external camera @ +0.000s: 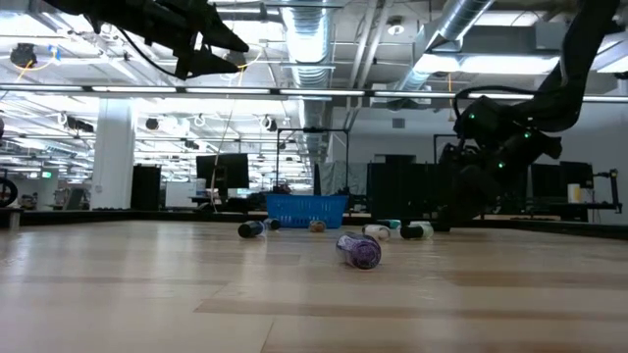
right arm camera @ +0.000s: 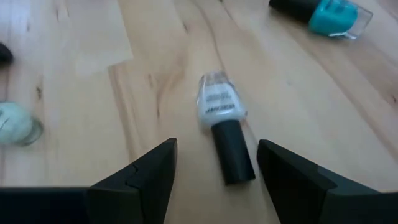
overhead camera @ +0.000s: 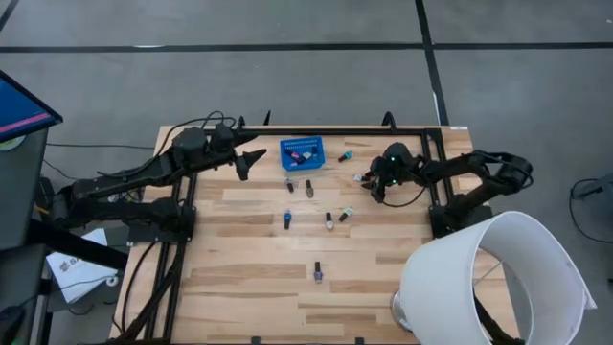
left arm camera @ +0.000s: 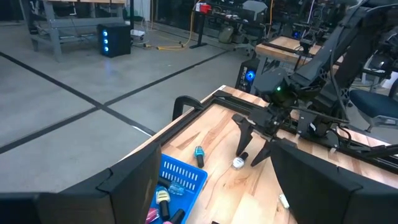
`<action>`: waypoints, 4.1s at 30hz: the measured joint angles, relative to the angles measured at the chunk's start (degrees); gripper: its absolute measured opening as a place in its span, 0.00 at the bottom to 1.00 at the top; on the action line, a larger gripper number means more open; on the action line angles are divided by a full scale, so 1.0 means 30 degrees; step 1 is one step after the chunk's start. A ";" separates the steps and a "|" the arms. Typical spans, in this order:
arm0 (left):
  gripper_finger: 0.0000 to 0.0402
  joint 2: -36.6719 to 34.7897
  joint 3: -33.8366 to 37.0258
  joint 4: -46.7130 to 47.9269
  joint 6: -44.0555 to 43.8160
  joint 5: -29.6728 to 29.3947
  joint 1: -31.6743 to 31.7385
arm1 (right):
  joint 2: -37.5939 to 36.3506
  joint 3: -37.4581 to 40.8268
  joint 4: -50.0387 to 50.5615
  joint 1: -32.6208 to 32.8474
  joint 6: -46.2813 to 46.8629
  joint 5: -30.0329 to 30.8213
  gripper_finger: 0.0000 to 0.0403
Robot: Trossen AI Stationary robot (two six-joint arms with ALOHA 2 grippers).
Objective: Pick & Place Nail Polish
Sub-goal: Put the top white nail polish bottle into the blue basket, then put the light blue nail polish bottle into the blue basket
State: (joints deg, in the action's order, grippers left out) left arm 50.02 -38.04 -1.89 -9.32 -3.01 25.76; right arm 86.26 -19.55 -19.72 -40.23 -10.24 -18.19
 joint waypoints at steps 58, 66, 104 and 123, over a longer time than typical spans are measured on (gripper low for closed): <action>0.74 0.0007 0.0000 0.0058 0.0007 0.0000 0.0007 | 0.2056 -0.8088 -0.2084 0.3448 0.0706 0.1658 0.13; 0.74 0.0007 0.0000 0.0065 0.0007 0.0000 0.0007 | 0.6049 -1.3113 -0.1549 0.3671 0.1667 0.1666 0.13; 0.74 0.0007 0.0000 0.0073 0.0000 0.0007 0.0007 | 0.8857 -1.7821 0.9875 0.3971 0.2273 0.5096 0.15; 0.74 0.0007 0.0000 0.0072 0.0007 0.0007 0.0007 | 0.7660 -1.7813 0.9542 0.3540 0.2417 0.4802 0.45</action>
State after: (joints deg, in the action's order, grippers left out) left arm 50.04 -38.04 -1.67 -9.30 -2.98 25.78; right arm 109.24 -72.99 8.90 -29.61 -2.99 -3.78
